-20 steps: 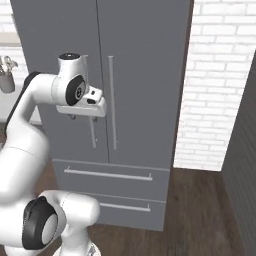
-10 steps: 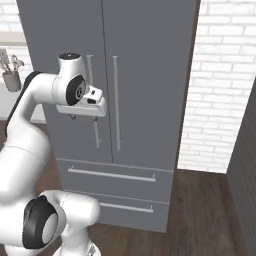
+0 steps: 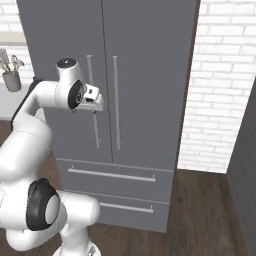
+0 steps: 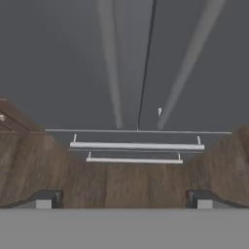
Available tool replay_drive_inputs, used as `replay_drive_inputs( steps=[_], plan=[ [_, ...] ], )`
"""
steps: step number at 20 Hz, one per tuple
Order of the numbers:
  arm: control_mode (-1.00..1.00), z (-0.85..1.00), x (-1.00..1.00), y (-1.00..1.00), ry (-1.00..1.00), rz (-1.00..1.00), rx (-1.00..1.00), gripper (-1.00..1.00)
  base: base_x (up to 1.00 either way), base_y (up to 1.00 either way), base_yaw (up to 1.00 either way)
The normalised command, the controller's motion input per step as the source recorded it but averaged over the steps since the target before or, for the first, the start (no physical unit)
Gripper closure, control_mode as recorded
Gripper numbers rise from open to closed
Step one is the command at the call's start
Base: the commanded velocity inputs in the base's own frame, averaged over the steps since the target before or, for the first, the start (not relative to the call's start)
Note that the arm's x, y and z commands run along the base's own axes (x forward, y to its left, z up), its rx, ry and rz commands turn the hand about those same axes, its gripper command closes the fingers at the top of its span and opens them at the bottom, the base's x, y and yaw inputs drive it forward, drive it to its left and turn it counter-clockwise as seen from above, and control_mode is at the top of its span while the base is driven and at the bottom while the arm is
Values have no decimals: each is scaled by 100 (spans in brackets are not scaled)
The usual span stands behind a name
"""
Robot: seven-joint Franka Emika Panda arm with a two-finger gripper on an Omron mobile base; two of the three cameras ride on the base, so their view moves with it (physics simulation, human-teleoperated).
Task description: Take the strawberry from the fridge and place it on top of the pancake, located on the dining counter.
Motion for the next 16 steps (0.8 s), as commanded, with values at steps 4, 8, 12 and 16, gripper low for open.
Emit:
replay_drive_inputs(
  steps=[4,8,12,16],
  plan=[
    [-100,0,82,46,-17,0,0,-100,0,0,0],
    [-100,0,67,1,-11,0,0,-100,0,0,0],
    [-100,-7,71,12,-20,0,-1,-100,0,0,0],
    [-100,-15,73,2,-9,0,-2,-100,0,0,0]
  ],
)
